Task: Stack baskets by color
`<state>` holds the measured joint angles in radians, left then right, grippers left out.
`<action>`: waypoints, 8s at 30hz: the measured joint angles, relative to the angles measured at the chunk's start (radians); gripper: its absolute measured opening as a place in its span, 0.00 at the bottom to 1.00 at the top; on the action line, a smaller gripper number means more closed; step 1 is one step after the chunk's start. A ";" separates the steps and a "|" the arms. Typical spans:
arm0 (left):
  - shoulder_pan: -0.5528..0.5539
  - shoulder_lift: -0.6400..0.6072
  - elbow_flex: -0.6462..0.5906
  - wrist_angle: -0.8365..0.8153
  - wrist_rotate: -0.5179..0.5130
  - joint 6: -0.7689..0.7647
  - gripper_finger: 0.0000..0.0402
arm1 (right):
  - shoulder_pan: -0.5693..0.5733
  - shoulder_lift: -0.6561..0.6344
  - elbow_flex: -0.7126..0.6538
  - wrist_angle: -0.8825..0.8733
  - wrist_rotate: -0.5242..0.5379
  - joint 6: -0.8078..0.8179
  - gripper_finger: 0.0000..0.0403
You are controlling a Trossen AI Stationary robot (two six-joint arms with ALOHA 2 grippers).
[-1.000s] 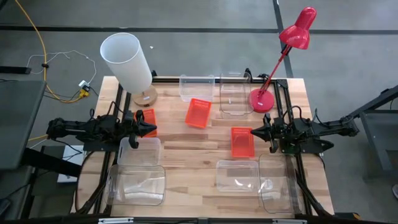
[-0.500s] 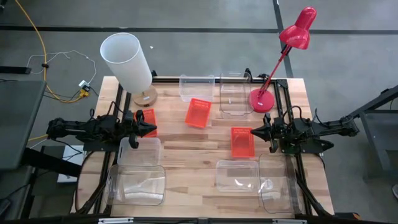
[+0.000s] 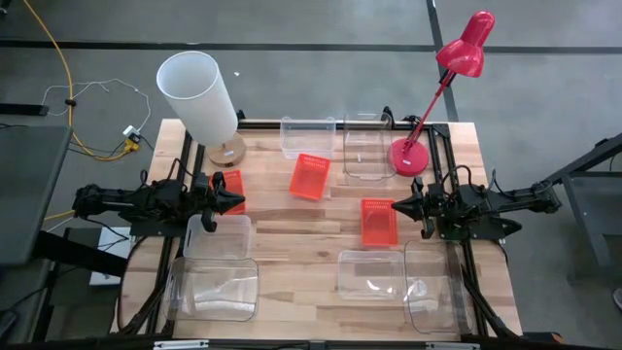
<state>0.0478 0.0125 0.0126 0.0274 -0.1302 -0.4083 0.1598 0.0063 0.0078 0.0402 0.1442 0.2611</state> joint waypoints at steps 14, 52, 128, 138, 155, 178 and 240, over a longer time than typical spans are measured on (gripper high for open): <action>0.000 0.000 0.000 0.000 0.000 0.000 0.00 | 0.000 0.000 0.000 0.000 -0.004 0.000 0.00; 0.000 0.000 0.000 0.000 0.000 0.000 0.00 | 0.000 0.000 0.000 0.000 0.001 0.000 0.00; 0.000 0.000 0.000 0.000 0.000 0.000 0.00 | 0.106 1.266 0.660 -0.907 0.136 1.514 0.48; 0.000 0.000 0.000 0.000 0.000 0.000 0.00 | 0.109 1.266 0.664 -0.899 0.137 1.464 0.03; 0.000 0.000 0.000 0.000 0.000 0.000 0.00 | 0.126 1.257 1.301 -1.091 0.432 1.069 0.00; 0.000 0.000 0.000 0.000 0.000 0.000 0.00 | -0.166 1.699 1.218 -0.405 0.501 1.250 0.00; 0.000 0.000 0.000 0.000 0.000 0.000 0.00 | -0.273 1.680 1.242 -0.514 0.125 0.591 0.50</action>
<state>0.0479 0.0128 0.0124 0.0277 -0.1303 -0.4084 -0.1128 1.6864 1.2499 -0.4737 0.2696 0.8521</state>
